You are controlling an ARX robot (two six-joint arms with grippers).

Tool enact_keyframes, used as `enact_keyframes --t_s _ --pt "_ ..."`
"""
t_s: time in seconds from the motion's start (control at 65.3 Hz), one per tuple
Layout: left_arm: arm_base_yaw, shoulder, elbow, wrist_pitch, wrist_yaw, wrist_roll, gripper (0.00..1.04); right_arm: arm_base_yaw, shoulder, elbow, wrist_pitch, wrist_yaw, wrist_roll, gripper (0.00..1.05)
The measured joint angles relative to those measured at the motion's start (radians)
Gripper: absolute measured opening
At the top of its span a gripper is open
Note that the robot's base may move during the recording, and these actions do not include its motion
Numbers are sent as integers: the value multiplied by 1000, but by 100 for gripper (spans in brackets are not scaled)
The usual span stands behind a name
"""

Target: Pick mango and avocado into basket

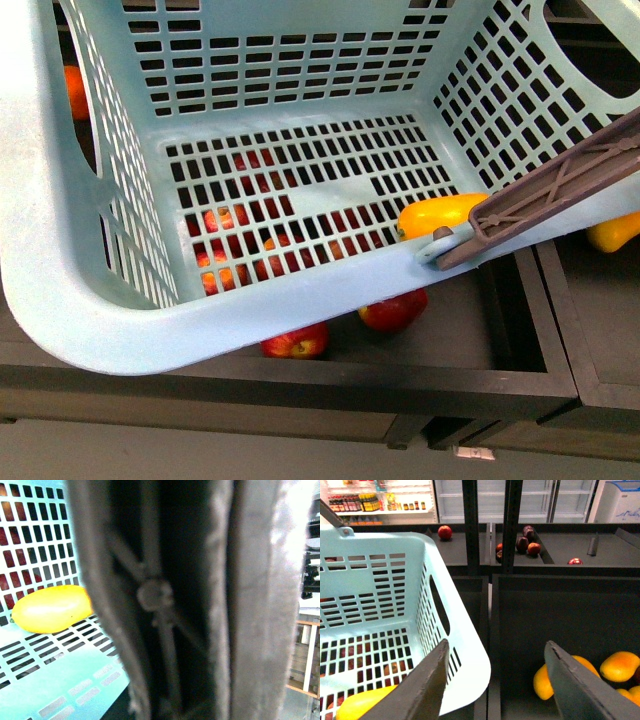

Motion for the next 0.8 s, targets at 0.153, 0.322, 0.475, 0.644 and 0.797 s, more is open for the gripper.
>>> enact_keyframes --t_s 0.153,0.322,0.475,0.644,0.797 --pt "0 0 0 0 -2 0 14 0 0 0 0 0 0 86" --pt "0 0 0 0 0 0 14 0 0 0 0 0 0 96" --pt "0 0 0 0 -1 0 14 0 0 0 0 0 0 96" --pt "-7 0 0 0 0 1 14 0 -1 -1 0 5 0 96" --pt "-12 0 0 0 26 -10 14 0 -4 -1 0 3 0 96"
